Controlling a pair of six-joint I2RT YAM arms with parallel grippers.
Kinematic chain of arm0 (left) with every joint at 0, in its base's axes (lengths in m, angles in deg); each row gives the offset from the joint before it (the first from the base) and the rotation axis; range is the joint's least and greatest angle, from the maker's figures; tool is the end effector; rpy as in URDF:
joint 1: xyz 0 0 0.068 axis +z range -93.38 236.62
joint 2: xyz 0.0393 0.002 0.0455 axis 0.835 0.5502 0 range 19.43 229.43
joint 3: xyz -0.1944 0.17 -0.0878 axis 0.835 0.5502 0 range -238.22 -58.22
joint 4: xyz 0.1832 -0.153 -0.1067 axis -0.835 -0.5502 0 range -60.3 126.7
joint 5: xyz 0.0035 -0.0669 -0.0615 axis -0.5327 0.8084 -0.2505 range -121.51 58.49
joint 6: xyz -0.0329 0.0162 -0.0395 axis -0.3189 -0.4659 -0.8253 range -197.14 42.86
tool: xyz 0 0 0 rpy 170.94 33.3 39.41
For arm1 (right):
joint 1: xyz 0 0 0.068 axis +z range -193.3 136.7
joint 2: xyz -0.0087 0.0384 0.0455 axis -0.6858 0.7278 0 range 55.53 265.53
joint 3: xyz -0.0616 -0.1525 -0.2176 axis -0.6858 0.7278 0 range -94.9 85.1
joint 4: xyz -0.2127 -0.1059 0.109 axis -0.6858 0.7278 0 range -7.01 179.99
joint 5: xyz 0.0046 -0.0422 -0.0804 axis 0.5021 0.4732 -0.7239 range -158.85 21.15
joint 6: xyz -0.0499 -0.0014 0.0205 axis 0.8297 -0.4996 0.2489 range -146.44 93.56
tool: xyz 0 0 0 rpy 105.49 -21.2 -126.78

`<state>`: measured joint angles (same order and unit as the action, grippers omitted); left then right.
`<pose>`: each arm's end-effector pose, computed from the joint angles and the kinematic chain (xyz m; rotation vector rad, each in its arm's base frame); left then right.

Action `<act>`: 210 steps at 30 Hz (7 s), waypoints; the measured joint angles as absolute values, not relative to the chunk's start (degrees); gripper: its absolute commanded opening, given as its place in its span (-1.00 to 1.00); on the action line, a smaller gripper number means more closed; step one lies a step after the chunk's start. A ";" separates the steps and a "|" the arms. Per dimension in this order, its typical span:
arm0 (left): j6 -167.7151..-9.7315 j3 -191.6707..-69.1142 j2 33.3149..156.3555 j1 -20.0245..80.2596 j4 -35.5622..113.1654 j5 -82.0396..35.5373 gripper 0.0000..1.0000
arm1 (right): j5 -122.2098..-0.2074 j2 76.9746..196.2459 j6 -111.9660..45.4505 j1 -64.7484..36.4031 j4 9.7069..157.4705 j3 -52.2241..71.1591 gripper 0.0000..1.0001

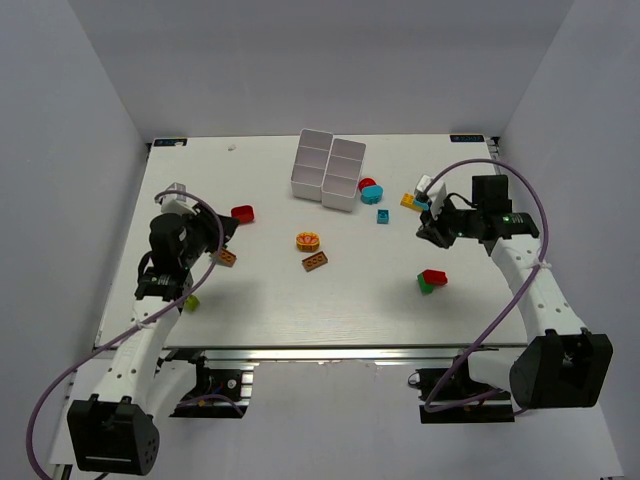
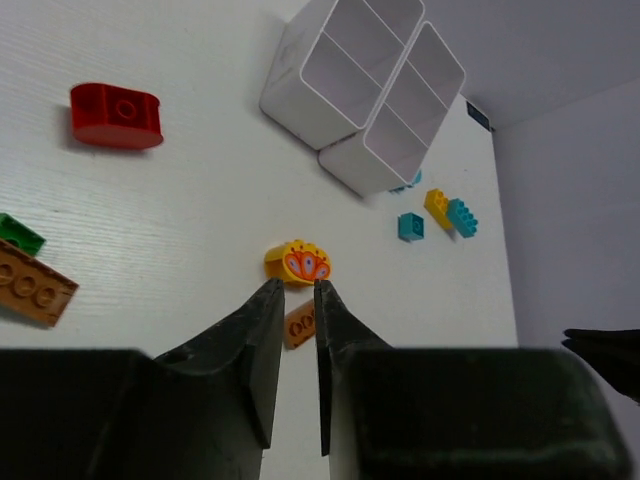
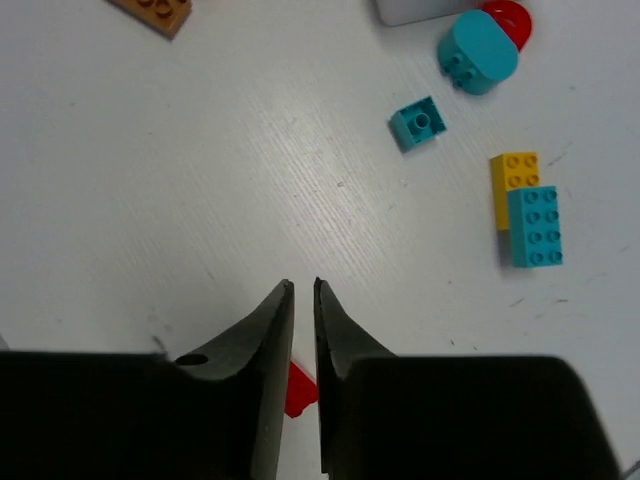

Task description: Sort the legos into containers by color

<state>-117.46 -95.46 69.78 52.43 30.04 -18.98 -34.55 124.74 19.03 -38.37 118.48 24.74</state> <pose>0.2050 -0.0227 0.2829 -0.4663 1.9205 -0.7250 0.2489 0.0417 0.3096 -1.1874 1.8565 0.3138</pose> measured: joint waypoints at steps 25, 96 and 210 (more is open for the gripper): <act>-118.09 -90.56 65.41 52.43 27.88 -12.51 0.61 | -37.65 140.85 70.70 -43.92 140.53 28.11 0.58; -177.28 -91.33 118.12 32.85 110.30 3.54 0.29 | -21.34 135.51 -13.97 -14.39 78.22 20.96 -1.00; -138.49 -98.32 87.04 42.38 47.62 -8.60 -0.88 | -58.74 192.80 -25.38 -16.32 51.79 -26.77 -0.99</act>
<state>-138.49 -98.32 87.04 42.38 47.62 -8.60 -58.74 192.80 -25.38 -16.32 51.79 -26.77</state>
